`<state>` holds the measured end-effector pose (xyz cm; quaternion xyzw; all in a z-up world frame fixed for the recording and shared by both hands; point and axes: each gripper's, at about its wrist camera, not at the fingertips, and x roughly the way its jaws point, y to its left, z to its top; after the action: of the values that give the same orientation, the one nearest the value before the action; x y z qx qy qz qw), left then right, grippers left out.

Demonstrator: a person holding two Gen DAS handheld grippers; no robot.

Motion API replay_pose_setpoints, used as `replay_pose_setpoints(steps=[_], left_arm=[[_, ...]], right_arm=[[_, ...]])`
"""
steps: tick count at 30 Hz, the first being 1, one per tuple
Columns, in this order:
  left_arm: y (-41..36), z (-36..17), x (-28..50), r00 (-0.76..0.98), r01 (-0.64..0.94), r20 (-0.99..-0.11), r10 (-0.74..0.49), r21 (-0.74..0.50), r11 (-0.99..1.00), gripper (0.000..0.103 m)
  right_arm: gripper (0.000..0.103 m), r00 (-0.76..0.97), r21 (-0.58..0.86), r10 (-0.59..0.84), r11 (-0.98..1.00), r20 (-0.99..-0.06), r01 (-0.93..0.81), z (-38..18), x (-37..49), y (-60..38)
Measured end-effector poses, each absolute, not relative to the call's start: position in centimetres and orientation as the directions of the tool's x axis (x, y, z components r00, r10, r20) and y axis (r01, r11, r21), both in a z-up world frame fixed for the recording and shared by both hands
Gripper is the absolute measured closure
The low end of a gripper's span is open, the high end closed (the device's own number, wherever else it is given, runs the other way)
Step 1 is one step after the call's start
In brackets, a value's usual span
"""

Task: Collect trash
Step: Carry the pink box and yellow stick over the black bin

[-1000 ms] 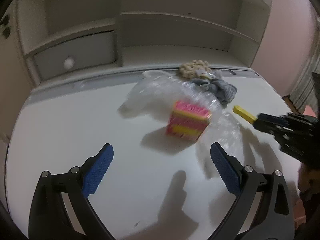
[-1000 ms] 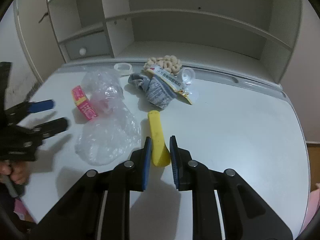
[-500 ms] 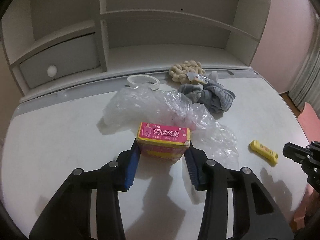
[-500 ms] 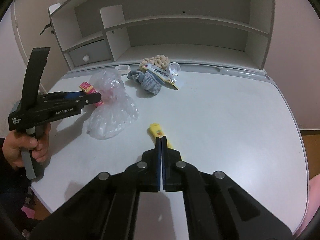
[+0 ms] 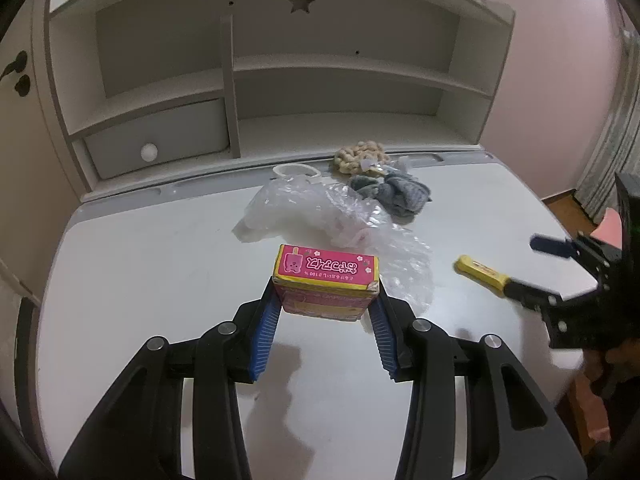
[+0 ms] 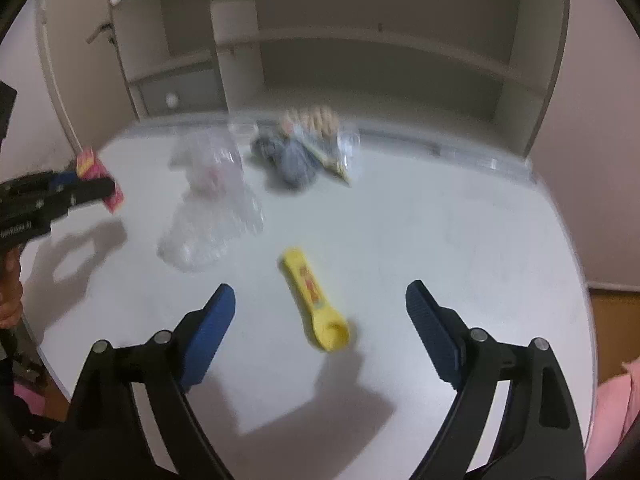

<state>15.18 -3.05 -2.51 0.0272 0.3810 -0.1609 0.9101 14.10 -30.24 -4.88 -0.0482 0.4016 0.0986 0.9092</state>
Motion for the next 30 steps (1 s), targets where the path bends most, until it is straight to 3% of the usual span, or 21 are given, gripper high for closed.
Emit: replay_pose_setpoints(steps=[5, 7, 11, 12, 13, 14, 21, 22, 23, 30], left_arm=[[-3.3, -2.3, 14.4, 0.654, 0.331, -0.7, -0.287, -0.076, 0.94, 0.061], [-3.7, -2.5, 14.2, 0.645, 0.34, -0.705, -0.296, -0.082, 0.937, 0.061], [-4.5, -2.6, 13.6, 0.632, 0.36, -0.71, -0.309, -0.084, 0.929, 0.061], [-4.8, -2.6, 13.6, 0.63, 0.367, -0.711, -0.313, -0.083, 0.927, 0.061], [-5.1, -2.6, 13.5, 0.629, 0.371, -0.711, -0.316, -0.082, 0.925, 0.061], [-5.5, -2.6, 13.5, 0.625, 0.376, -0.714, -0.316, -0.08, 0.923, 0.061], [-11.0, -2.6, 12.1, 0.583, 0.468, -0.716, -0.385, -0.091, 0.879, 0.061], [-12.5, -2.7, 11.6, 0.571, 0.495, -0.714, -0.405, -0.095, 0.864, 0.061], [-13.6, -2.7, 11.3, 0.561, 0.516, -0.713, -0.42, -0.096, 0.851, 0.061], [-24.0, -3.0, 8.1, 0.441, 0.679, -0.702, -0.559, -0.146, 0.719, 0.061]], right_arm=[[0.034, 0.589, -0.035, 0.143, 0.959, -0.795, -0.281, -5.7, 15.7, -29.1], [0.048, 0.553, -0.049, 0.125, 0.956, -0.823, -0.288, -6.7, 16.6, -29.0], [0.063, 0.503, -0.033, 0.13, 0.953, -0.854, -0.301, -7.8, 17.5, -29.3], [0.07, 0.493, -0.025, 0.141, 0.949, -0.859, -0.314, -7.7, 17.4, -29.3], [0.084, 0.484, -0.021, 0.147, 0.946, -0.863, -0.324, -7.6, 17.3, -29.2], [0.088, 0.473, -0.019, 0.151, 0.942, -0.868, -0.334, -7.5, 17.1, -29.0], [0.089, 0.544, 0.053, 0.167, 0.974, -0.822, -0.218, -5.2, 12.5, -33.0], [0.092, 0.565, 0.066, 0.159, 0.981, -0.81, -0.182, -4.7, 11.3, -34.4], [0.103, 0.579, 0.073, 0.146, 0.986, -0.803, -0.147, -4.3, 10.3, -35.7], [0.102, 0.586, 0.095, 0.025, 0.992, -0.81, 0.088, -5.8, 5.8, -44.5]])
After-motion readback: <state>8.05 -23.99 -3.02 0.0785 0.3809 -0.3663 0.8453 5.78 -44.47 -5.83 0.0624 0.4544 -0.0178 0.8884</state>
